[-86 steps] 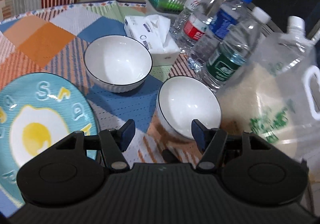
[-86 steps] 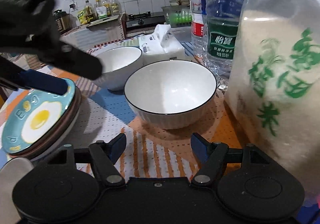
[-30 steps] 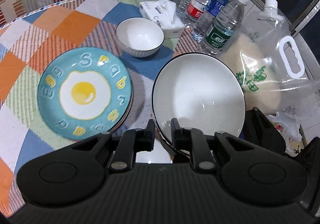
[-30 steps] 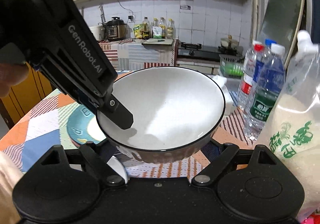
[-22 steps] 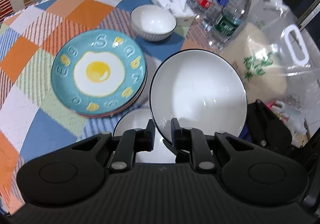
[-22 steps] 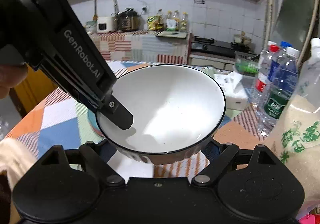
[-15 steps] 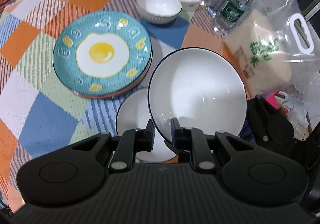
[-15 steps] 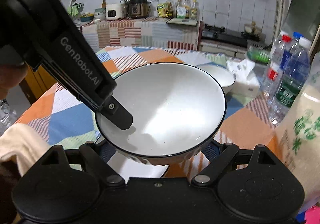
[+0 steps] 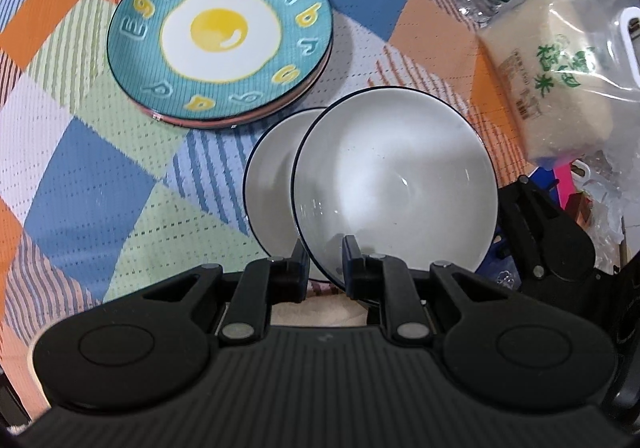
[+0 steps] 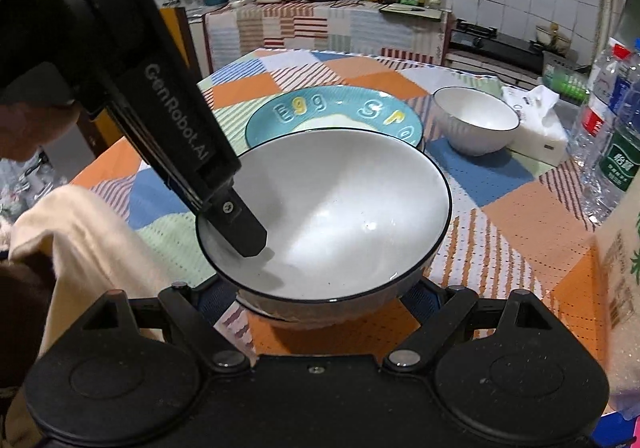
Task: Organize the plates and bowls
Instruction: 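Carry the second bowl into the first bowl and open both grippers, then move both grippers to the third white bowl by the tissue box, then close both grippers on the third bowl rim and lift it, then carry the third bowl into the bowl stack and open both grippers, then close both grippers on the bowl stack rim and lift it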
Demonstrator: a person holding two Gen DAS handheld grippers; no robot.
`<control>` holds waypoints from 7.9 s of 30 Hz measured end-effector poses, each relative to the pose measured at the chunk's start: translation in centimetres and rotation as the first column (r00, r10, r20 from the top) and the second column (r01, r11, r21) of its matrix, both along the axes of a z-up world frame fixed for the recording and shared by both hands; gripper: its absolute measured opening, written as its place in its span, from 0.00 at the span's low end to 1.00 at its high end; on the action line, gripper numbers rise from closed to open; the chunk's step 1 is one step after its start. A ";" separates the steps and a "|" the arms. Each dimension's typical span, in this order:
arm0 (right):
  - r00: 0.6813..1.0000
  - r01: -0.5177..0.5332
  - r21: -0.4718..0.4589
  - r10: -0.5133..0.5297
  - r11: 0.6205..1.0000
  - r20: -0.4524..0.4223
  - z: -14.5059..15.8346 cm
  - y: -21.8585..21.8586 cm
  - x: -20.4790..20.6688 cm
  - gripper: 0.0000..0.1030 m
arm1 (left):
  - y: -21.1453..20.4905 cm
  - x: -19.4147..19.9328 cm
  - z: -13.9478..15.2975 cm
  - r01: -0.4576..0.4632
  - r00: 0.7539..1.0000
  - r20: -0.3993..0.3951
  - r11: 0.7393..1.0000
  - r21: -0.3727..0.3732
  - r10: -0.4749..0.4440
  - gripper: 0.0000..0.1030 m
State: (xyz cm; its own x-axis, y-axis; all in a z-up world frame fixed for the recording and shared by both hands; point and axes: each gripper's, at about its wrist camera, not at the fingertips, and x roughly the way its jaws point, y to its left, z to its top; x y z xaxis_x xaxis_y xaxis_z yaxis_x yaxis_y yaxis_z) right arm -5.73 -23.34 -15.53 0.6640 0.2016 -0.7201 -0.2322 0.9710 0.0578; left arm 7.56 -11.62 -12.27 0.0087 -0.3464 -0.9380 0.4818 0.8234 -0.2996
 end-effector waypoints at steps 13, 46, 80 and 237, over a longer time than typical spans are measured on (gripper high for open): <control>0.993 -0.105 -0.086 0.101 0.991 -0.054 -0.4 1.0 1.6 0.91 | -0.1 0.8 -0.9 -0.048 0.999 -0.010 0.995 0.088 0.049 0.15; 0.993 -0.016 0.040 0.011 0.999 0.120 4.2 -7.2 2.2 0.92 | -2.8 1.3 3.0 0.057 0.963 0.247 0.979 0.197 -0.106 0.24; 0.869 0.495 0.383 -0.436 0.780 -0.235 -2.4 -18.1 23.9 0.66 | -10.5 16.4 -0.5 -0.084 0.856 0.488 0.978 -0.191 0.169 0.38; 0.969 -0.242 -0.012 0.243 0.970 0.038 1.8 -5.1 -0.6 0.69 | 2.2 0.1 2.5 0.073 0.979 0.193 0.997 -0.017 -0.068 0.40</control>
State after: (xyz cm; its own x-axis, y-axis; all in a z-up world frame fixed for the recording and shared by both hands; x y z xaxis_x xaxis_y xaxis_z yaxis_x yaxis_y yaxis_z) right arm -6.35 -28.48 -13.77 0.6237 0.3549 -0.6965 -0.4627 0.8857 0.0370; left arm 7.64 -9.38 -9.77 0.1625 -0.3751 -0.9126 0.5887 0.7791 -0.2154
